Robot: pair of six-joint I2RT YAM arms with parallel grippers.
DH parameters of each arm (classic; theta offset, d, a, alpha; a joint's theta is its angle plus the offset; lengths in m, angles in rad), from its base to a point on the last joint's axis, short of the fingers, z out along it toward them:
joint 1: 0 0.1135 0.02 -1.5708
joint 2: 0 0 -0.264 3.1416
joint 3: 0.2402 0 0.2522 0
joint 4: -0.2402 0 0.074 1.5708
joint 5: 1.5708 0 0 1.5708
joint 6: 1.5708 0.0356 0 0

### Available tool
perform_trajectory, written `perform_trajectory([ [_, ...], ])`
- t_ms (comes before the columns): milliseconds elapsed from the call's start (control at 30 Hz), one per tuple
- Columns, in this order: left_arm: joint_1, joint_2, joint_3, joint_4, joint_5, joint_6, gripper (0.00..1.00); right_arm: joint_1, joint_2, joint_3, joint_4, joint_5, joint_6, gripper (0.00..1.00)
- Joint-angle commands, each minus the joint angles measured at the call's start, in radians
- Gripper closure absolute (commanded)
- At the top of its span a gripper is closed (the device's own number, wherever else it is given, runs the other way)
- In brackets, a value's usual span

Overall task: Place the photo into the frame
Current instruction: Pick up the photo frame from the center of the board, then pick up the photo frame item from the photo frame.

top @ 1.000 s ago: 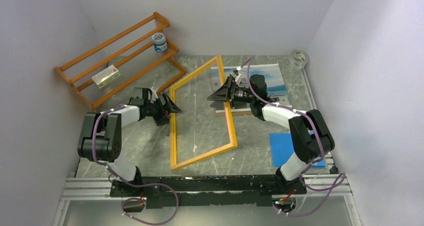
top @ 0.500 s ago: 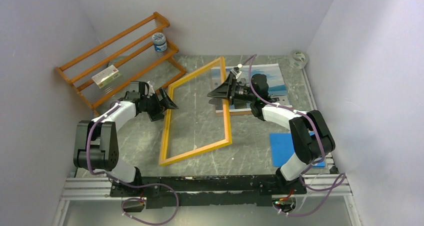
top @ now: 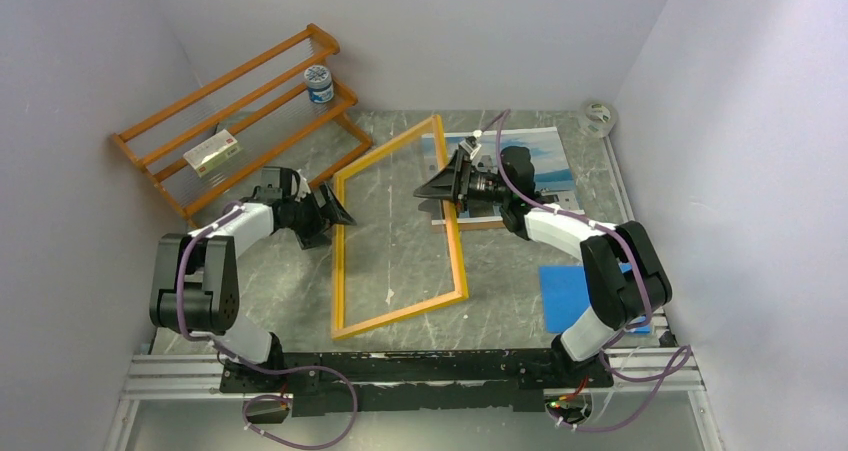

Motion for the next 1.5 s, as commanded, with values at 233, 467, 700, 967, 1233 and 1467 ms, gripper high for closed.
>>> perform_trajectory([
  [233,-0.002,0.036,0.032,-0.048,-0.031,0.009,0.06,0.006,-0.073,0.115,-0.215,0.066,-0.148,0.16],
  [467,0.0,-0.012,0.132,-0.262,-0.265,0.05,0.06,-0.008,-0.101,0.153,-0.273,0.083,-0.13,0.14],
  [700,0.0,-0.114,0.202,-0.282,-0.243,0.053,0.06,-0.007,-0.099,0.174,-0.199,0.068,-0.004,0.19],
  [967,-0.029,-0.217,0.264,-0.109,0.123,0.031,0.06,-0.006,-0.09,0.186,-0.119,0.071,0.12,0.21],
  [1233,-0.174,-0.221,0.383,-0.09,0.127,0.003,0.06,-0.003,-0.087,0.173,-0.065,0.109,0.245,0.15],
  [1467,-0.323,-0.23,0.442,-0.086,0.02,-0.038,0.06,0.005,-0.087,0.138,-0.018,0.165,0.382,0.14],
])
